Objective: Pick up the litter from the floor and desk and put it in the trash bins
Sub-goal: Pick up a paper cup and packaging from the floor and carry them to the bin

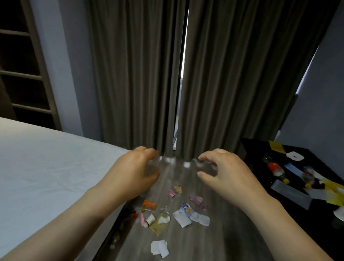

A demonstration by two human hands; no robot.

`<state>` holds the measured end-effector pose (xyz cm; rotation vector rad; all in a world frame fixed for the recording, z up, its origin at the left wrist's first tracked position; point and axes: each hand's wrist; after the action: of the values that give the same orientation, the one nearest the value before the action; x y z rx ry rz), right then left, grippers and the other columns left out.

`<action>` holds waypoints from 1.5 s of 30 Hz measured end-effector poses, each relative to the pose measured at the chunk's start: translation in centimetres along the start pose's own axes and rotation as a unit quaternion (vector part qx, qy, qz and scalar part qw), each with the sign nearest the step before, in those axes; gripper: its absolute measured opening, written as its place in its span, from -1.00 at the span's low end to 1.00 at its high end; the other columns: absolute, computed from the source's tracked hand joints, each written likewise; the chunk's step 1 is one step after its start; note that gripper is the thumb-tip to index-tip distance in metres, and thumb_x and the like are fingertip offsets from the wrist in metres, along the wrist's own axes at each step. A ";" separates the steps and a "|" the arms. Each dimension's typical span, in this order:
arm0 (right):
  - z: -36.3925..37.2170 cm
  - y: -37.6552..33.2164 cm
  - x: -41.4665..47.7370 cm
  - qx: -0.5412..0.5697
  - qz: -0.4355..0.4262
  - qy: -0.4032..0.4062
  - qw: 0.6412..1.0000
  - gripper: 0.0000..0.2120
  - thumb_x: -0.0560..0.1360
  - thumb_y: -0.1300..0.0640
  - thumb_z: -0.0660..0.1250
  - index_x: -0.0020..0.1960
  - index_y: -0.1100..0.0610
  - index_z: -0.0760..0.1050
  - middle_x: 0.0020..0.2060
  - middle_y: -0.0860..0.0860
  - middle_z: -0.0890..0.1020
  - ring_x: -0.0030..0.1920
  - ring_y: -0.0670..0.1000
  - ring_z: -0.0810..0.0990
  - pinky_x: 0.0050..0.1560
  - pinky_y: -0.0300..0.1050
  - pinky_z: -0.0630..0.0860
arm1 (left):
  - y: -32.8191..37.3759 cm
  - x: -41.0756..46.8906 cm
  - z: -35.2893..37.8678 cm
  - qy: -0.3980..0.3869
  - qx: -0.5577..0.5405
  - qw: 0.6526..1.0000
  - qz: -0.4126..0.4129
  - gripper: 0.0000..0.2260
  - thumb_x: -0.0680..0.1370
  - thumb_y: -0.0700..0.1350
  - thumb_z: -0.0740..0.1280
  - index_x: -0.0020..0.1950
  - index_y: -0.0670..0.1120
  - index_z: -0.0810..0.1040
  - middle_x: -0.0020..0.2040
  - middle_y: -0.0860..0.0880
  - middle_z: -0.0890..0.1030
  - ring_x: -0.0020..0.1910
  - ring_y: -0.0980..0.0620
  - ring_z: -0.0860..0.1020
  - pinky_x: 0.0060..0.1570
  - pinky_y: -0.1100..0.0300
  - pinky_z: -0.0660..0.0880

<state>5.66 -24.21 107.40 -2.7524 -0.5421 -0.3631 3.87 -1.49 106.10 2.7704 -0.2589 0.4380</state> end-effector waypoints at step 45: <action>72.4 36.6 36.0 0.096 0.117 -0.338 0.929 -0.51 0.50 -0.01 0.33 0.41 0.01 0.35 0.35 -0.04 0.43 0.33 -0.04 0.40 0.27 -0.29 0.25 | -37.9 28.7 71.2 -0.366 -0.039 0.895 -0.252 -0.58 0.54 0.04 0.30 0.38 0.00 0.39 0.23 0.01 0.53 0.12 0.07 0.53 0.09 0.23 0.50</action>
<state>66.11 -19.58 42.52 -2.6536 -0.3610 0.6856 58.43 5.84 40.51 2.6486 0.2773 -0.7392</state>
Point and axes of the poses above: each hand's wrist, its own x-axis towards the middle knuckle, its own z-axis out of the palm, y = z × x
